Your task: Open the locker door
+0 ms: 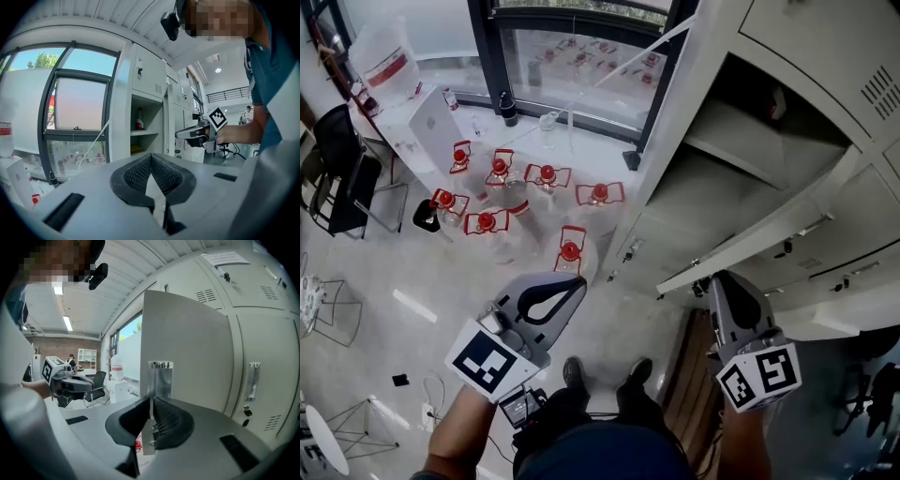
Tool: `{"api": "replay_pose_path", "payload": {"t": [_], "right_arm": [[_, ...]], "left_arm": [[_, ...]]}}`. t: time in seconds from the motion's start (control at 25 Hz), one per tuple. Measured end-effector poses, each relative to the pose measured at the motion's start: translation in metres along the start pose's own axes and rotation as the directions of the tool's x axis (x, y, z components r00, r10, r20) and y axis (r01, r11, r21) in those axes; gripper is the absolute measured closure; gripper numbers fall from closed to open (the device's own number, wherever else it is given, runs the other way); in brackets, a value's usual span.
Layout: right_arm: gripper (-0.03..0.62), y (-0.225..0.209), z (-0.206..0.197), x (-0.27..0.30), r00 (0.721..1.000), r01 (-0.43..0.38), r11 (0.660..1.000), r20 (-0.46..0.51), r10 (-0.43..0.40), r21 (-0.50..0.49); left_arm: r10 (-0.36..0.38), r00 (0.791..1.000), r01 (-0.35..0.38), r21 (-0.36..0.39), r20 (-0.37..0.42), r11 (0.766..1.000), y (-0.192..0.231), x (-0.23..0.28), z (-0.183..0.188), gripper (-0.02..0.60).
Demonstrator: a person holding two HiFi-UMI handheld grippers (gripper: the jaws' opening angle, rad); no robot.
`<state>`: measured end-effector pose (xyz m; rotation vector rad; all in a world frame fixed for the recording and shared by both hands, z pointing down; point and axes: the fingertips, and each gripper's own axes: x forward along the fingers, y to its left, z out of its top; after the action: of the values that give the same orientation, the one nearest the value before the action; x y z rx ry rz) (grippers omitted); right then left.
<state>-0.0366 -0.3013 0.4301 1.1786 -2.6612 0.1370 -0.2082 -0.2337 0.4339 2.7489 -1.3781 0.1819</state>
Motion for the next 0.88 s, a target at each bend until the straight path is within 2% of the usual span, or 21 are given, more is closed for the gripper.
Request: {"api": "replay_pose_path", "payload": {"t": [0.04,0.16,0.28,0.4,0.52,0.68,0.72,0.76,0.88], "right_arm": [[0.543,-0.006,0.001,-0.007,0.999,0.036,0.999,0.007,-0.036,0.002],[0.545,-0.021,0.008,-0.025,0.992,0.127,0.992,0.027,-0.127,-0.015],[0.539,-0.008,0.019,-0.037,0.986,0.164,0.981,0.052,-0.159,-0.108],[0.358,0.016,0.02,-0.037,0.99,0.14,0.98,0.033,-0.137,-0.142],[0.359,0.014,0.016,-0.036,0.981,0.193,0.974,0.008,-0.193,-0.117],[0.364,-0.023,0.021,-0.053,0.935,0.354,0.929,0.023,-0.353,-0.108],[0.394,-0.031,0.023,-0.059,0.925,0.379,0.919,0.028,-0.379,-0.112],[0.422,-0.035,0.026,-0.065,0.921,0.39,0.914,0.035,-0.389,-0.113],[0.411,-0.021,0.036,-0.071,0.941,0.339,0.932,0.056,-0.334,-0.126]], "left_arm": [[-0.003,1.0,0.003,0.002,0.001,1.0,-0.001,-0.001,0.002,0.565],[-0.014,1.0,0.014,0.013,0.009,1.0,-0.004,-0.005,0.007,0.565],[-0.016,1.0,0.015,0.016,0.021,1.0,-0.005,-0.012,0.01,0.565],[-0.012,1.0,0.012,0.008,0.024,1.0,-0.008,-0.017,0.014,0.565],[-0.021,0.999,0.021,0.015,0.029,1.0,-0.014,-0.019,0.021,0.565],[-0.04,0.998,0.038,0.036,0.04,0.999,-0.022,-0.021,0.032,0.565],[-0.042,0.998,0.04,0.04,0.042,0.998,-0.023,-0.023,0.034,0.565],[-0.044,0.998,0.042,0.043,0.043,0.998,-0.024,-0.024,0.036,0.565],[-0.05,0.998,0.048,0.047,0.041,0.998,-0.028,-0.028,0.039,0.565]]}}
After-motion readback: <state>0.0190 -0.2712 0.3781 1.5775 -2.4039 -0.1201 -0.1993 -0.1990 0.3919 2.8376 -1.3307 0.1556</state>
